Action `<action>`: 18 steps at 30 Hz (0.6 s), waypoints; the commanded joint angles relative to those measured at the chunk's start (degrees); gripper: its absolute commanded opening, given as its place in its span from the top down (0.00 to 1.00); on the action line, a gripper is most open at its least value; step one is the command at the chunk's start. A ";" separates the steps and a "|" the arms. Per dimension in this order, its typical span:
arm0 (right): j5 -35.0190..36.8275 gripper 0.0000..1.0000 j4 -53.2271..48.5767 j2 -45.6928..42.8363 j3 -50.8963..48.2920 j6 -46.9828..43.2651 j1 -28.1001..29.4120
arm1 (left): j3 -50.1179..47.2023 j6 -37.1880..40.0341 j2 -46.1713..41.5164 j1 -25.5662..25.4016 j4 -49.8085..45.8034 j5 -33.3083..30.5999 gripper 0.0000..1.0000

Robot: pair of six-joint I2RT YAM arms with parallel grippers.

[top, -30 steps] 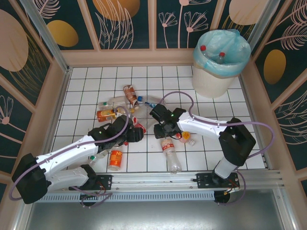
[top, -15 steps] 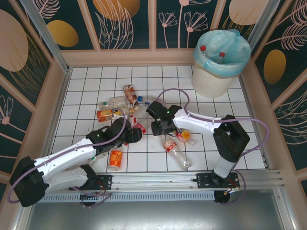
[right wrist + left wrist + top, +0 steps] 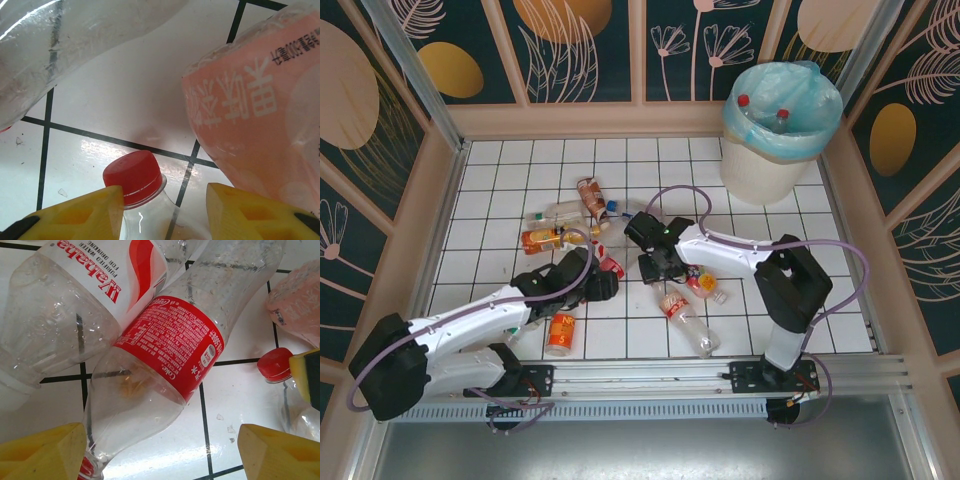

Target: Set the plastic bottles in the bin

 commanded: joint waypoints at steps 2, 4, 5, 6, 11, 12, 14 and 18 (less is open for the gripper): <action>1.65 0.52 -1.47 1.23 -0.08 0.50 -0.20 | 1.52 1.55 0.69 0.34 1.19 0.76 0.20; 1.41 0.53 -1.16 1.47 -0.25 0.44 -0.25 | 1.34 1.30 0.56 0.35 1.28 0.76 0.20; 1.32 0.53 -1.05 1.47 -0.41 0.40 -0.25 | 1.25 1.19 0.51 0.29 1.28 0.76 0.21; 1.23 0.53 -0.89 1.51 -0.55 0.33 -0.28 | 1.16 1.11 0.36 0.30 1.27 0.76 0.20; 0.99 0.52 -0.26 1.73 -1.21 0.13 -0.28 | 0.47 0.25 -0.69 0.33 1.28 0.76 0.20; 0.84 0.53 -0.08 1.88 -1.40 0.13 -0.31 | 0.23 0.10 -0.95 0.33 1.28 0.76 0.20; 0.48 0.53 0.44 2.10 -1.74 0.05 -0.23 | -0.12 -0.12 -1.40 0.31 1.20 0.76 0.20; 0.13 0.53 1.15 2.88 -1.92 -0.28 -0.29 | -0.74 -0.64 -2.11 0.32 1.11 0.94 0.20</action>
